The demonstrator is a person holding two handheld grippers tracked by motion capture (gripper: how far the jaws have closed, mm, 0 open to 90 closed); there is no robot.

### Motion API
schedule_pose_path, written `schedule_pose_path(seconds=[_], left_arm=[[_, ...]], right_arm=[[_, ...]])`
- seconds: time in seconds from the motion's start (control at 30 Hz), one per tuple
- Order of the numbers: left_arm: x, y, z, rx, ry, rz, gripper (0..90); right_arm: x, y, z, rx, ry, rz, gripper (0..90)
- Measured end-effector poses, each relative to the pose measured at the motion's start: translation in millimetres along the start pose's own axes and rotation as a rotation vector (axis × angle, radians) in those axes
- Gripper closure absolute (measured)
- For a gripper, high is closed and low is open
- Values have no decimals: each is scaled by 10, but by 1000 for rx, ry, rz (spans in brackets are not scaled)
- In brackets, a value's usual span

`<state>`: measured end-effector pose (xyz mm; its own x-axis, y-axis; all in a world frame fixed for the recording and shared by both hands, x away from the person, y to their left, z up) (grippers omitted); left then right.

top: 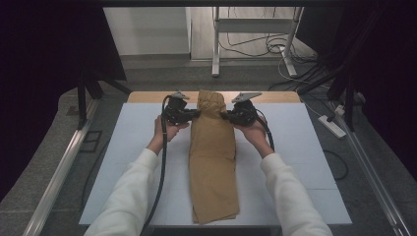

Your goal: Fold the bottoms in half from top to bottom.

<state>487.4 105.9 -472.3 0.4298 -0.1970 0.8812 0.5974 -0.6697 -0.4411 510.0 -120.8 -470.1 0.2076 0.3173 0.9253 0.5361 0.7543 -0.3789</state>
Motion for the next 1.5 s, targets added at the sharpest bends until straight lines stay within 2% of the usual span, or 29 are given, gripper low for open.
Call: schedule_pose_path(seconds=[0.23,0.47,0.93,1.5], left_arm=[[-96,36,21,-8,-10,9,843],[-144,14,13,-20,-8,-2,842],[-190,-70,-102,-40,8,-13,842],[-272,-155,-186,-55,7,-16,841]], right_arm=[[-111,42,13,12,12,21,808],[-144,46,28,16,8,22,808],[-197,-26,98,24,-9,19,810],[-232,-102,193,51,11,13,814]])
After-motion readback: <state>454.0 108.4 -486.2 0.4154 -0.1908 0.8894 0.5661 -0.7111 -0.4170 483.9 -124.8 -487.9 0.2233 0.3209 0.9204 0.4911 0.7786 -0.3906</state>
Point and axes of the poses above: each handheld gripper's, and its own axes: y roughly forward along the jaws, x roughly out of its top, z roughly to its left, the point moved 3 cm from there along y, roughly forward along the jaws, and after that the axes turned 12 degrees about -z, right-handed, at the moved point
